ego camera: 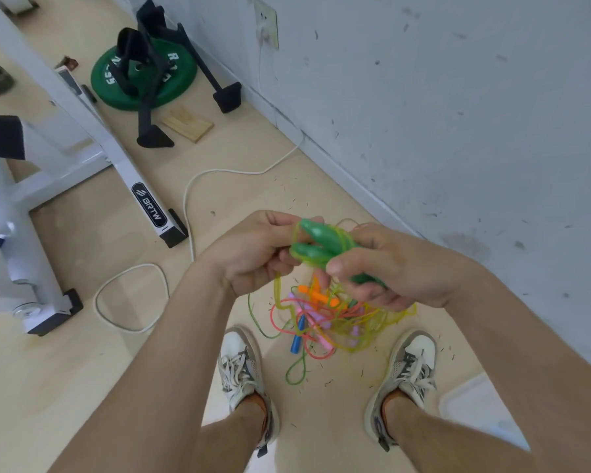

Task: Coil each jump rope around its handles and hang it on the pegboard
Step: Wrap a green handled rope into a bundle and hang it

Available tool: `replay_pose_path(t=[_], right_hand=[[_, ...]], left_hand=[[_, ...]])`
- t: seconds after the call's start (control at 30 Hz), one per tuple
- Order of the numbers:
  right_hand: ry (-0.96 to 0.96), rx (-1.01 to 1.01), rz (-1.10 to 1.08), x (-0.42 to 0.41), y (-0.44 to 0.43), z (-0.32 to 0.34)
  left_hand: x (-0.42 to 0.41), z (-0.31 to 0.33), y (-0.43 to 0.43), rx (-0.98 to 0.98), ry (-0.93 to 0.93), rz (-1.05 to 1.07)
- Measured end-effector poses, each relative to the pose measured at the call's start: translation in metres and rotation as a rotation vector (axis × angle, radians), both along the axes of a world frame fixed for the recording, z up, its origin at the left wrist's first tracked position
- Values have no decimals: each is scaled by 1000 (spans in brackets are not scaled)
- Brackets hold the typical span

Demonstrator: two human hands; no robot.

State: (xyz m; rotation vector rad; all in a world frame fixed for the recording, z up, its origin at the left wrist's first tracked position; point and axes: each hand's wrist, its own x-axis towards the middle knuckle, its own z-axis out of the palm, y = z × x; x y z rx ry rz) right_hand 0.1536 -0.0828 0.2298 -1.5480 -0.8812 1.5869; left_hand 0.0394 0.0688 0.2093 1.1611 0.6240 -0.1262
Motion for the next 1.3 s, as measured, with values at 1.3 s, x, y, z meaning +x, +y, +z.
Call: replay_pose_path(t=[1.3], right_hand=[[-758,-209,122,-8,6,-23]], left_hand=[[-1,-8,-8,997,24,-275]])
